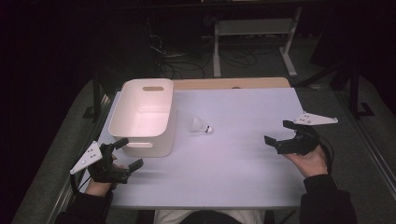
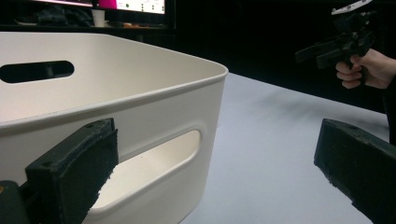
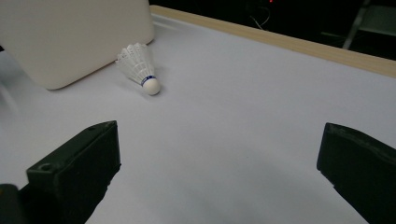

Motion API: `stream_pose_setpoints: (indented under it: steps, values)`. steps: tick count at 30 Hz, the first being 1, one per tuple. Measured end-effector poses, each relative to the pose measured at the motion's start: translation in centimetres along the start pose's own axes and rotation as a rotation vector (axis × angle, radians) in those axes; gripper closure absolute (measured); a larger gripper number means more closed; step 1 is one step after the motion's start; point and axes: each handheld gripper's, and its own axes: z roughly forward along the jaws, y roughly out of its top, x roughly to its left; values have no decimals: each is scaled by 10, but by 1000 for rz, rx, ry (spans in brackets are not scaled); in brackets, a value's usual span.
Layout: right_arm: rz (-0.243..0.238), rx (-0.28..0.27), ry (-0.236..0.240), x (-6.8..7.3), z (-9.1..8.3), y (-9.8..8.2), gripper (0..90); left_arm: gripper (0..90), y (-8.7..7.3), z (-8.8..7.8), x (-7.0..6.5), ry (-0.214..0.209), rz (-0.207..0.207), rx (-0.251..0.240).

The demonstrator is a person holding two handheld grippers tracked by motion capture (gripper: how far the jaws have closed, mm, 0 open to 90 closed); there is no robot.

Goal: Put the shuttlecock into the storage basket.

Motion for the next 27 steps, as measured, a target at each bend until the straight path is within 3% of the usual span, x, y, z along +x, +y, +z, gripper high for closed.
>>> stream_pose_setpoints:
  steps: [10,18,27]
  values:
    - [-59,60,41,3,9,22,0,0,0,0,0,-2,1,-1]
    - [-97,77,49,6,14,39,0,0,0,0,0,-3,1,-3]
    - [-102,105,47,4,20,50,0,0,0,0,0,-3,2,-3]
